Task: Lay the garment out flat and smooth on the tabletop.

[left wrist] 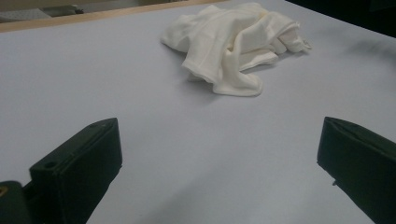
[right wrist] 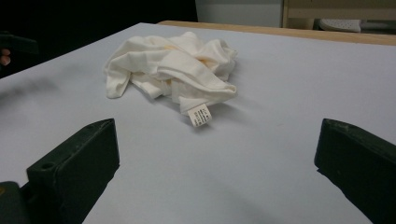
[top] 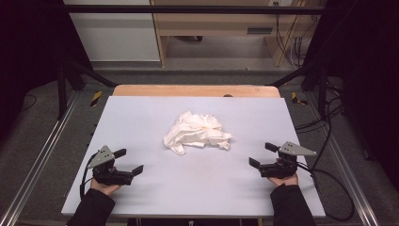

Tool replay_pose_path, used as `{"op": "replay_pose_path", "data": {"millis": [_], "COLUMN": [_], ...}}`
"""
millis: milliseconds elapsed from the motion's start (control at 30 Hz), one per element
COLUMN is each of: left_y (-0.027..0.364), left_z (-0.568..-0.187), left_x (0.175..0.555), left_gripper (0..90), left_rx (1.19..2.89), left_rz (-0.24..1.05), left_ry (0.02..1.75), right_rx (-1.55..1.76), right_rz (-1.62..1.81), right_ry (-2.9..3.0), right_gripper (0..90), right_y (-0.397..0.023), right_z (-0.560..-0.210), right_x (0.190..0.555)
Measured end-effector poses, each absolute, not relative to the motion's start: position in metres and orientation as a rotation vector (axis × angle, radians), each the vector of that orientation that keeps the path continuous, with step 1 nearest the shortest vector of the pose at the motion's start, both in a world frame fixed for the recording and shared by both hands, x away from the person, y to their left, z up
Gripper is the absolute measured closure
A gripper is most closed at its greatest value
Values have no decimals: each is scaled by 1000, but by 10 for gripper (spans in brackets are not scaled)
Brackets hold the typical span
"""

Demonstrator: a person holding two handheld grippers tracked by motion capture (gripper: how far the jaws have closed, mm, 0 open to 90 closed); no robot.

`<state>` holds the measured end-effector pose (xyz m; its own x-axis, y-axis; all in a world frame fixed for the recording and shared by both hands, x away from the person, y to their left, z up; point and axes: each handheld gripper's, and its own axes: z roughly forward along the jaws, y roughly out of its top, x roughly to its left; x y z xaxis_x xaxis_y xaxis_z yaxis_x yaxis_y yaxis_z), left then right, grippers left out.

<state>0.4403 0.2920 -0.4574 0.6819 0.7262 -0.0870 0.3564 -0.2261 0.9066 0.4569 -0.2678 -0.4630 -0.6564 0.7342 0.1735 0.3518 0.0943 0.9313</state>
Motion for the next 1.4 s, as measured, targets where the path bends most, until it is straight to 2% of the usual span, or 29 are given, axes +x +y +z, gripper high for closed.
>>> {"op": "replay_pose_path", "data": {"millis": [800,1400], "left_y": [290,276], "left_z": [-457,-441], "left_x": [442,449], "left_gripper": [0,0], "left_rx": [1846,1849], "left_rz": [436,437], "left_ry": [874,910], "right_rx": [1063,1001], "right_rz": [1570,1549], "right_ry": [2057,2102], "right_gripper": [4,6], "right_y": [-265,-245], "right_z": [-462,-448], "right_x": [458,464]}}
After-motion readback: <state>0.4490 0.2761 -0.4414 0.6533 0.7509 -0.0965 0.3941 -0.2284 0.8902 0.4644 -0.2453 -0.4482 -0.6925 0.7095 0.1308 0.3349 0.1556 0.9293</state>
